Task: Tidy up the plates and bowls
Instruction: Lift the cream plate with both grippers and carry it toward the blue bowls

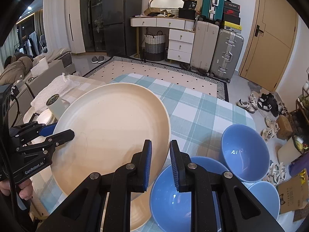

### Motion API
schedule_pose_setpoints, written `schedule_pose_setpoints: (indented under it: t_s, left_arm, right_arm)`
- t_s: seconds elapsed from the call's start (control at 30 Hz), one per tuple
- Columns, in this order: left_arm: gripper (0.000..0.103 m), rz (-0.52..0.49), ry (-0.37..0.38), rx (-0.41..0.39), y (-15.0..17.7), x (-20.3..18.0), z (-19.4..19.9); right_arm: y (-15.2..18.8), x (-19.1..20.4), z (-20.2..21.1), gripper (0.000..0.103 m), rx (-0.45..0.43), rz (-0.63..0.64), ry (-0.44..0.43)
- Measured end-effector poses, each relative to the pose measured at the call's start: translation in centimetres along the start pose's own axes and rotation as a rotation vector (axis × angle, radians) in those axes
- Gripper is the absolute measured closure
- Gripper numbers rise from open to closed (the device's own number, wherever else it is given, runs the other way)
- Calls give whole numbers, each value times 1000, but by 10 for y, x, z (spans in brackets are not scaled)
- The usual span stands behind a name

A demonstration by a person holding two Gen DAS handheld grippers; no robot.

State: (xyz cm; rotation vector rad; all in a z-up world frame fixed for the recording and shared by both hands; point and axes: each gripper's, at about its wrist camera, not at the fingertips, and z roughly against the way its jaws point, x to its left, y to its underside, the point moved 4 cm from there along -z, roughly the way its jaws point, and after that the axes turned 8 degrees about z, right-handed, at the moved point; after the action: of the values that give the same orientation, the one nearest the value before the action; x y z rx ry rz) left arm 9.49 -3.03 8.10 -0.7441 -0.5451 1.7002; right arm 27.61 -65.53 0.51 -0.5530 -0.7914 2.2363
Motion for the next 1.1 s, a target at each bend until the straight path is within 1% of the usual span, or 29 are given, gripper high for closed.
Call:
schedule_pose_setpoints:
  t_s: [0.1,0.3,0.53,0.83,1.1]
  left_arm:
    - [78,-3,-2,0,2,1,1]
    - [78,-11,-2,8,22,4,8]
    - [78,-27,-3,30,38,4,-3]
    - [78,-35,1,54,48,7,-17]
    - [78,-53,-14,70,59,13,-31]
  right_arm:
    - [6,2,3,84,-3,-7,-6]
    - [20,9,7,84,-3,-6,-7]
    - [33,15,10,84,-13,-18,-11]
    - [49,20,6,83,-5,-27,-9]
    - [62,27,1,82,6,-19,-6]
